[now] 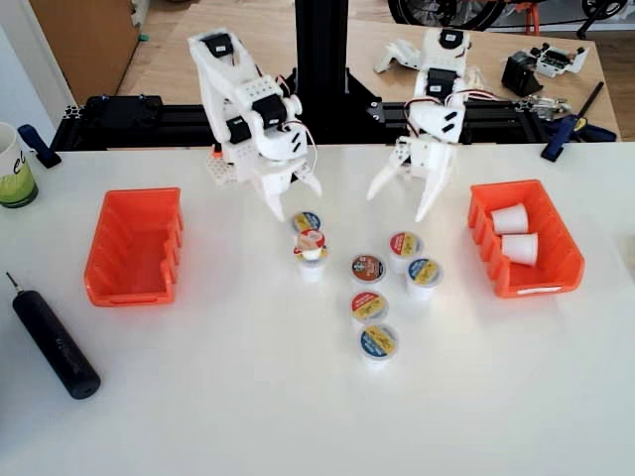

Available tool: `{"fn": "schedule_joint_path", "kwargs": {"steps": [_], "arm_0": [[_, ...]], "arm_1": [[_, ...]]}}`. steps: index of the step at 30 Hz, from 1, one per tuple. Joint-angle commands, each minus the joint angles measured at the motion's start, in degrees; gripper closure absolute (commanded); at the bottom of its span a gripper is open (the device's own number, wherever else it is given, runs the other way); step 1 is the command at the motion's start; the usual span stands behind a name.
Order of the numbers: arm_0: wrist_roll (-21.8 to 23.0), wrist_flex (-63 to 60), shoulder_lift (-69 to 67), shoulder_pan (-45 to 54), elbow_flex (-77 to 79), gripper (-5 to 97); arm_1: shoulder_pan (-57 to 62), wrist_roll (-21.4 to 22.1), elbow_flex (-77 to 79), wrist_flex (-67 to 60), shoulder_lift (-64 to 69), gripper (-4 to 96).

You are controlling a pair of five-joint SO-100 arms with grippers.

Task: Sort the coffee pods, blue into left, red into right

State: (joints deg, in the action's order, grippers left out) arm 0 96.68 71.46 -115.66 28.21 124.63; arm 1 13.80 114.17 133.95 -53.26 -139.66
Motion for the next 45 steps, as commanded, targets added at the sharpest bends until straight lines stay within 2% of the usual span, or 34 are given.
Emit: {"fn": "schedule_joint_path", "kwargs": {"steps": [1,5,33,45], "arm_0": [[-0.1,0.0,3.3,-0.6,-4.8,58],[-0.2,-1.1,7.9,-0.9,-6.2,57],[0.1,-10.4,14.8,-1.1,-6.5,58],[0.4,-7.7,15.7,-1.5,-6.5,69]], "arm_1": [[0.2,-0.3,-0.4,0.6,0.1,52.6],[0.2,-0.4,-0.4,0.9,0.1,52.7],[0.5,-0.8,-0.4,0.9,0.4,53.9],[0.8,-1.1,-0.4,1.1,0.4,56.3]]}}
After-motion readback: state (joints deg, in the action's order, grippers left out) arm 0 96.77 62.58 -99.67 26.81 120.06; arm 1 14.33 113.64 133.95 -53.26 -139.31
